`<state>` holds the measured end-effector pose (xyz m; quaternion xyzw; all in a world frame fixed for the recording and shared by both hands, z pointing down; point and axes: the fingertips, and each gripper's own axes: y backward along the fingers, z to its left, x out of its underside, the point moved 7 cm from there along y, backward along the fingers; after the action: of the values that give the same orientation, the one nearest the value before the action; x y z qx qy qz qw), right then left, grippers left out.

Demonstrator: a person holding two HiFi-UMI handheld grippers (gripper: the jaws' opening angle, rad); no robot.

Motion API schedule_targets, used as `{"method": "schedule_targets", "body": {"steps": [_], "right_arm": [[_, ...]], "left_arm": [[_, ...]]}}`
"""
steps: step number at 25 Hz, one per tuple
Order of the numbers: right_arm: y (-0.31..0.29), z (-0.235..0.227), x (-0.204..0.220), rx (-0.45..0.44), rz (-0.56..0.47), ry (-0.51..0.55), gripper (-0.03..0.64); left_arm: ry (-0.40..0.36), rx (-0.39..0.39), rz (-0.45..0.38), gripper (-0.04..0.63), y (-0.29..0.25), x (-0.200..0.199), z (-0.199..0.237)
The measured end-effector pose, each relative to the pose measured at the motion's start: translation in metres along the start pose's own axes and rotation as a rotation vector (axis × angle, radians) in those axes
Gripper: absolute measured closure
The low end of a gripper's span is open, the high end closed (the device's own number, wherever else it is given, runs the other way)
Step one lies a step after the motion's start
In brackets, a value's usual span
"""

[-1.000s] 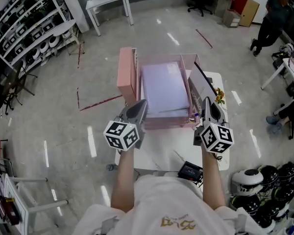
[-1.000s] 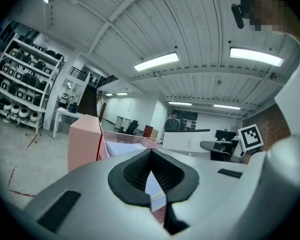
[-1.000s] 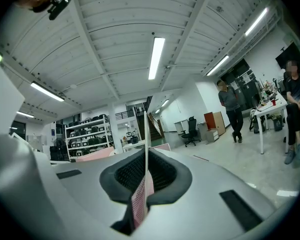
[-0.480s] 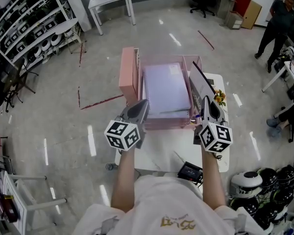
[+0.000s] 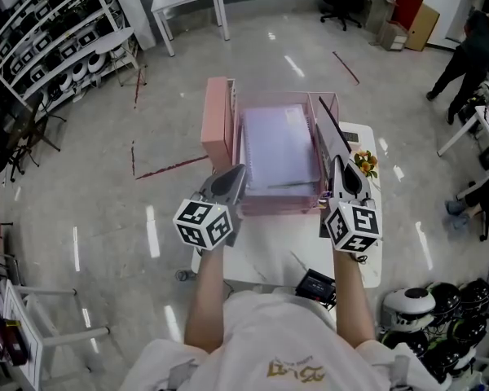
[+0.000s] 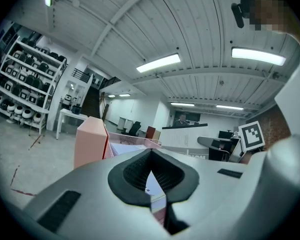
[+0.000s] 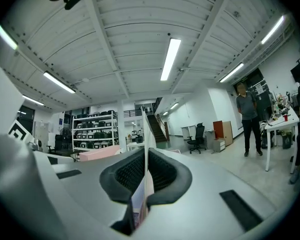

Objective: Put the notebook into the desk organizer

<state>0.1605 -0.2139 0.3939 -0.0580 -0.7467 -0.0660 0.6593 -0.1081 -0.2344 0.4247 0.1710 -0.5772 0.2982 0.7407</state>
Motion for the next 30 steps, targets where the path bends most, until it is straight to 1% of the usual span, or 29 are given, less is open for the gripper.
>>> {"method": "schedule_targets", "body": {"steps": [15,26,30], "right_arm": [[-0.018,0.028,0.006,-0.047,0.013,0.191,0.595],[-0.029,0.059,0.017,-0.102,0.048,0.340,0.588],[-0.029,0.066,0.017,-0.118,0.043,0.371,0.588]], "left_arm": [[0.007,-0.007,-0.003,0.580,0.001,0.005,0.008],[0.021,-0.022,-0.010,0.580,0.007,0.006,0.015],[0.023,-0.021,-0.011,0.580,0.006,0.007,0.015]]}}
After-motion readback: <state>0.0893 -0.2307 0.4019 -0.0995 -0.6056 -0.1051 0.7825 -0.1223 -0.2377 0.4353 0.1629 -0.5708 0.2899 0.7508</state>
